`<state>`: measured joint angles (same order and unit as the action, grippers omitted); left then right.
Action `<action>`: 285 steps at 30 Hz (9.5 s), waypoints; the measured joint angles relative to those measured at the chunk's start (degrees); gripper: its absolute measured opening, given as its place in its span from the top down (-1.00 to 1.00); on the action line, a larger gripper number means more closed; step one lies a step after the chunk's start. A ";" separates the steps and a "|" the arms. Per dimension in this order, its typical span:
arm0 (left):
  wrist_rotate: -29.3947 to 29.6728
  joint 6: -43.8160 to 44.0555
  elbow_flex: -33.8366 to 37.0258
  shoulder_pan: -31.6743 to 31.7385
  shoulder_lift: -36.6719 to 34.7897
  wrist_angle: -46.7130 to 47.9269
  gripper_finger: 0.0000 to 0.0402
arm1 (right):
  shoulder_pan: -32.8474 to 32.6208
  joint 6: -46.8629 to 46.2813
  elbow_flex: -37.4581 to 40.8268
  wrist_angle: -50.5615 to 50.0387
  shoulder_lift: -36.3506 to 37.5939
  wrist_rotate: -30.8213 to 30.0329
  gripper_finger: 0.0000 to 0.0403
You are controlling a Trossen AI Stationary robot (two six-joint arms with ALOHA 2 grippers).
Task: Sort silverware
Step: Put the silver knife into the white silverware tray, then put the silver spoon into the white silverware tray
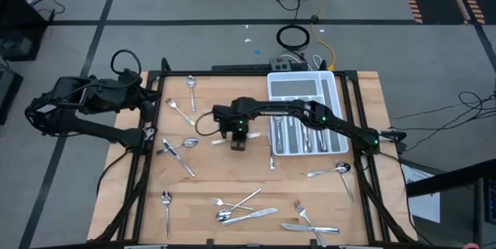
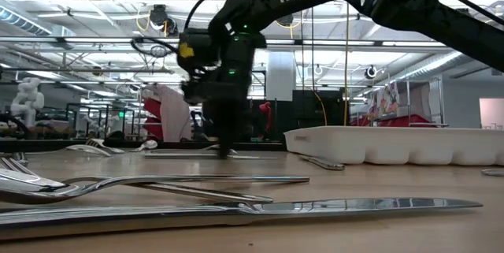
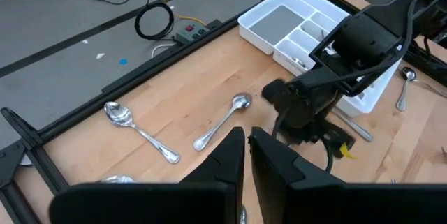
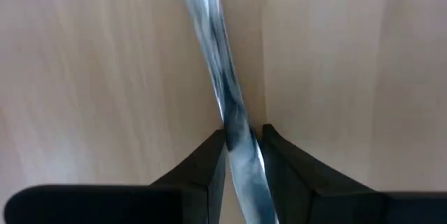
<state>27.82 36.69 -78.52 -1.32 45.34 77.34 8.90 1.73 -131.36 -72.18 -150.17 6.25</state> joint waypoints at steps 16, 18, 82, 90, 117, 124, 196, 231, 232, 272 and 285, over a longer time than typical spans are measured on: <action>0.30 -1.57 0.02 0.00 -0.02 -0.04 0.84 | -1.31 8.64 1.11 -3.77 6.14 -3.81 0.51; 0.30 -1.57 0.02 0.00 -0.02 -0.04 0.84 | -1.64 10.77 0.94 -2.90 6.47 -3.79 0.45; 4.83 -2.98 0.04 0.00 0.00 1.67 0.84 | -1.58 26.19 1.13 6.74 5.03 -5.26 1.00; 5.29 -3.04 0.04 0.00 0.00 1.66 0.84 | -2.78 24.04 1.02 8.44 8.66 -5.60 1.00; 7.16 -4.63 0.04 0.00 0.02 1.62 0.84 | -4.16 26.93 2.39 -17.14 25.67 -28.01 1.00; 7.27 -5.72 0.09 0.02 0.00 1.63 0.84 | -4.91 29.15 10.47 -17.75 30.12 -25.30 1.00; 18.97 -5.46 0.15 0.02 0.01 -0.35 0.84 | -11.91 65.99 83.96 8.63 63.30 -22.78 0.41; 19.23 -5.55 0.15 0.02 0.00 1.60 0.84 | -28.01 -23.50 83.34 13.07 76.26 4.34 0.32; 19.23 -5.55 0.15 0.01 0.00 1.60 0.84 | -28.73 -23.74 84.32 13.94 76.26 4.33 0.32; 19.60 -5.55 0.15 0.04 0.00 1.18 0.84 | -31.62 -39.66 99.59 25.84 73.91 3.96 0.99; 19.60 -5.53 0.15 0.04 0.00 1.18 0.84 | -31.67 -38.75 87.64 25.43 73.85 2.97 1.00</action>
<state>47.42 31.16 -78.37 -1.28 45.34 78.52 -22.76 -37.02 -43.73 -46.75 -76.31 9.23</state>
